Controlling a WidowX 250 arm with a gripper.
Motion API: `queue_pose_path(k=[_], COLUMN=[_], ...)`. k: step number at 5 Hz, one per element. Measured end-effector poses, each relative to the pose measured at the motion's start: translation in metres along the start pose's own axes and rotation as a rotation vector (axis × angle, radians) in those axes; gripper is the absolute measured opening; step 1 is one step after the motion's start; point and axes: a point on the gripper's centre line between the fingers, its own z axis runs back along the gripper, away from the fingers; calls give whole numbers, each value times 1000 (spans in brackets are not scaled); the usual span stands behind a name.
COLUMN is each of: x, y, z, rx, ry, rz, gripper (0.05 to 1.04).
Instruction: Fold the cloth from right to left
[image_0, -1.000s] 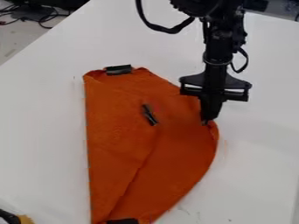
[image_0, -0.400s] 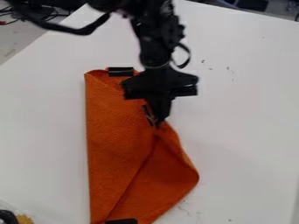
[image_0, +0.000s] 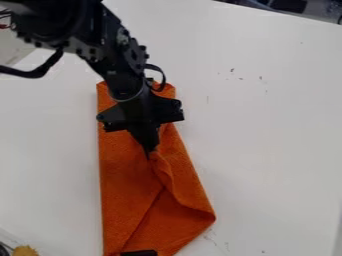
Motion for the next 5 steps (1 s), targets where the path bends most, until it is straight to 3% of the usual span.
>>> queue_pose_path(k=[1,2,4,5], x=[-6,-7,4,11], y=[10,16,19,22], z=[-13,-13,0,6], rx=[-28,18,161,194], ry=[9,28,92,87], rz=[9,-24,-91,-112], gripper=[83,241,807,1007])
